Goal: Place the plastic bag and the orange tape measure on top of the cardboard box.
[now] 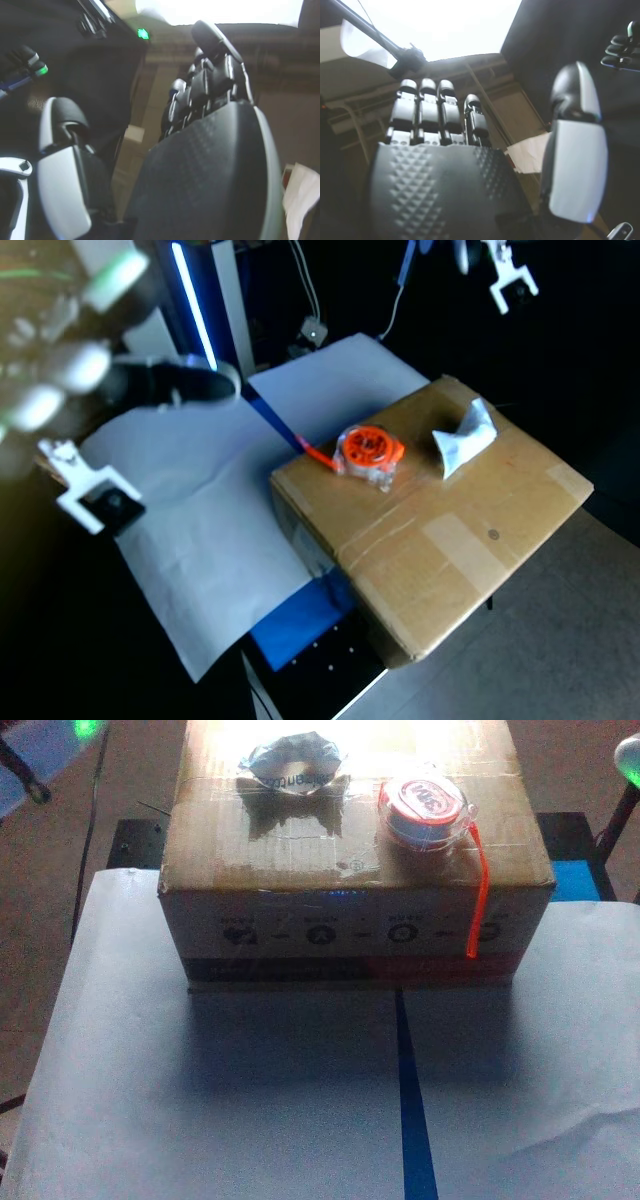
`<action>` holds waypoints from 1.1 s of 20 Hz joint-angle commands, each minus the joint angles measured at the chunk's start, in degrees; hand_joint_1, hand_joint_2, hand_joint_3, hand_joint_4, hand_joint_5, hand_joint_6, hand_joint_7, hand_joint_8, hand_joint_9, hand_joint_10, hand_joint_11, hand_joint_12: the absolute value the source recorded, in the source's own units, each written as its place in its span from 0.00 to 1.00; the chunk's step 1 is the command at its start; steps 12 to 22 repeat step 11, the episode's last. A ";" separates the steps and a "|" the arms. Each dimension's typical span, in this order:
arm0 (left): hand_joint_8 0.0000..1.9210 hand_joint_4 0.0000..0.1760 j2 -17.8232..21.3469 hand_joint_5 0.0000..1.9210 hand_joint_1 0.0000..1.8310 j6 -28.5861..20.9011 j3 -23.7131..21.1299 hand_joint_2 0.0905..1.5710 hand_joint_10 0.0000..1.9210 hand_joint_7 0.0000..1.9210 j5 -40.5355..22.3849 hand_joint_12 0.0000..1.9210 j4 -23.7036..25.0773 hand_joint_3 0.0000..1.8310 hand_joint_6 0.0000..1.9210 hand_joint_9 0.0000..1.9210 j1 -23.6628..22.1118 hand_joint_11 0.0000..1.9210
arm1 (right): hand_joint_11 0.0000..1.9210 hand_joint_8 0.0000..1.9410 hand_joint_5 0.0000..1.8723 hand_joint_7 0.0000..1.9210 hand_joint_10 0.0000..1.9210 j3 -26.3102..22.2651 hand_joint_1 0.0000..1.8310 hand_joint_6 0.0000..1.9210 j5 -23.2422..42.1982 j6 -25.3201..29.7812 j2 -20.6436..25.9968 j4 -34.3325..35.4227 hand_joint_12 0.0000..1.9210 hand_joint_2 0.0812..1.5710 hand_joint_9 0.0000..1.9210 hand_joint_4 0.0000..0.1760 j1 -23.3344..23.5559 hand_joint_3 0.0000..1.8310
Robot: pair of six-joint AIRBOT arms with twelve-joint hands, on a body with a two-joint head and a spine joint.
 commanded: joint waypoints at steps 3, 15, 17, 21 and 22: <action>0.00 0.93 1.18 0.00 0.32 1.15 -1.00 0.69 0.00 0.00 10.58 0.33 2.53 0.00 0.00 0.04 -0.41 0.00 | 0.00 0.00 0.13 0.09 0.00 -0.27 0.12 0.04 -6.30 0.91 1.33 -4.82 0.32 0.70 0.12 0.59 2.63 0.01; 0.11 0.62 2.36 0.12 0.01 7.00 -2.10 0.95 0.27 0.21 10.61 0.59 6.83 0.01 0.07 0.08 -4.94 0.00 | 0.00 0.02 0.16 0.16 0.06 -0.27 0.33 0.21 -6.32 0.77 3.04 -12.28 0.66 0.84 0.19 0.54 9.81 0.01; 0.11 0.62 2.36 0.12 0.01 7.00 -2.10 0.95 0.27 0.21 10.61 0.59 6.83 0.01 0.07 0.08 -4.94 0.00 | 0.00 0.02 0.16 0.16 0.06 -0.27 0.33 0.21 -6.32 0.77 3.04 -12.28 0.66 0.84 0.19 0.54 9.81 0.01; 0.11 0.62 2.36 0.12 0.01 7.00 -2.10 0.95 0.27 0.21 10.61 0.59 6.83 0.01 0.07 0.08 -4.94 0.00 | 0.00 0.02 0.16 0.16 0.06 -0.27 0.33 0.21 -6.32 0.77 3.04 -12.28 0.66 0.84 0.19 0.54 9.81 0.01; 0.11 0.62 2.36 0.12 0.01 7.00 -2.10 0.95 0.27 0.21 10.61 0.59 6.83 0.01 0.07 0.08 -4.94 0.00 | 0.00 0.02 0.16 0.16 0.06 -0.27 0.33 0.21 -6.32 0.77 3.04 -12.28 0.66 0.84 0.19 0.54 9.81 0.01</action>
